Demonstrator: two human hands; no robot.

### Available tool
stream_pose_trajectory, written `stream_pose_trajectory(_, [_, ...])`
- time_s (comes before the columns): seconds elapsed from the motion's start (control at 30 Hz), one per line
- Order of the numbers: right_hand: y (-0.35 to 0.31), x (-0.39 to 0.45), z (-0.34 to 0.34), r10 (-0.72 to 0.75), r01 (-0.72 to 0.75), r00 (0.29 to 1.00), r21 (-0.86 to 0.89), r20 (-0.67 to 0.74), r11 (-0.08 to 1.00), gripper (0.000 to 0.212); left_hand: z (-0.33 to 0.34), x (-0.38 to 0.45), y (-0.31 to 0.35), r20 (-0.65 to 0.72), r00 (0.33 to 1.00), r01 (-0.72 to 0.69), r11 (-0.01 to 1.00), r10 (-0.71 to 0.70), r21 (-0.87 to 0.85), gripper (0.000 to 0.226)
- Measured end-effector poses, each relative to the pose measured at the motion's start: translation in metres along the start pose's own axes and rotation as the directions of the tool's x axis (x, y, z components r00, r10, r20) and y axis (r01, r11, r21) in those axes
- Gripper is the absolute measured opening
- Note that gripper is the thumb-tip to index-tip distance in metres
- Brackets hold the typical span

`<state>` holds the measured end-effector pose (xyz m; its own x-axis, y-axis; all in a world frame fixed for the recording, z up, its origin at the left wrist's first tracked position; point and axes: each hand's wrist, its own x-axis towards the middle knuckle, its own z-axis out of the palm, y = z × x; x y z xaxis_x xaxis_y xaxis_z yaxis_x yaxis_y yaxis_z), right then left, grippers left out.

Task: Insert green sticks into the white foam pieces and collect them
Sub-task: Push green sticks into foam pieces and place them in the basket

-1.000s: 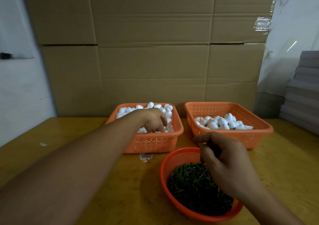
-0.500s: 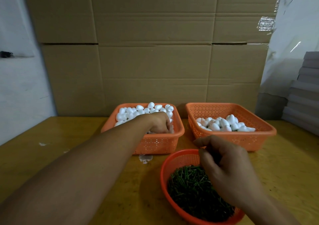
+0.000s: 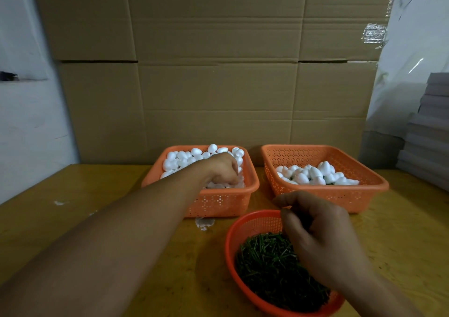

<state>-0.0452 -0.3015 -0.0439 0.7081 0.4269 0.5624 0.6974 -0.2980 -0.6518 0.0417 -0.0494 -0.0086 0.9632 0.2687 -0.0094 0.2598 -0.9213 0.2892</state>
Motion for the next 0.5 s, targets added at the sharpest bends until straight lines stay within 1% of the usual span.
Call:
stream_pose_trajectory(0.03, [0.0, 0.0, 0.0, 0.003, -0.003, 1.0, -0.004, 0.005, 1.0, 0.021, -0.003, -0.003, -0.002, -0.026, 1.0, -0.012, 1.0, 0.011, -0.027, 0.017])
stream_pose_trajectory(0.07, [0.0, 0.0, -0.001, 0.007, -0.007, 1.0, -0.008, 0.009, 1.0, 0.021, -0.005, -0.005, -0.005, -0.041, 0.999, -0.024, 0.995, 0.02, -0.095, 0.023])
stream_pose_trajectory(0.1, [0.001, 0.0, -0.001, 0.011, -0.011, 1.0, -0.012, 0.014, 1.0, 0.021, -0.008, -0.006, -0.008, -0.043, 0.999, -0.042, 0.975, 0.033, -0.218, 0.029])
stream_pose_trajectory(0.17, [0.0, 0.0, -0.001, 0.016, -0.016, 1.0, -0.017, 0.022, 1.0, 0.021, -0.011, -0.011, -0.012, -0.07, 0.995, -0.096, 0.866, 0.071, -0.491, 0.036])
stream_pose_trajectory(0.23, [0.0, 0.0, -0.001, 0.02, -0.019, 0.999, -0.021, 0.029, 1.0, 0.021, -0.014, -0.021, -0.016, -0.129, 0.986, -0.162, 0.731, 0.101, -0.663, 0.028])
stream_pose_trajectory(0.3, [0.0, 0.0, -0.001, 0.019, -0.019, 0.999, -0.027, 0.029, 0.999, 0.021, -0.015, -0.035, -0.018, -0.173, 0.976, -0.216, 0.613, 0.13, -0.76, 0.016])
stream_pose_trajectory(0.33, [-0.001, 0.0, -0.001, 0.017, -0.017, 1.0, -0.032, 0.025, 0.999, 0.021, -0.015, -0.043, -0.018, -0.187, 0.972, -0.237, 0.56, 0.146, -0.794, 0.014])
stream_pose_trajectory(0.5, [-0.002, 0.0, 0.0, 0.017, -0.016, 1.0, -0.058, 0.02, 0.998, 0.02, -0.009, -0.094, -0.017, -0.209, 0.951, -0.267, 0.266, 0.226, -0.926, 0.018])
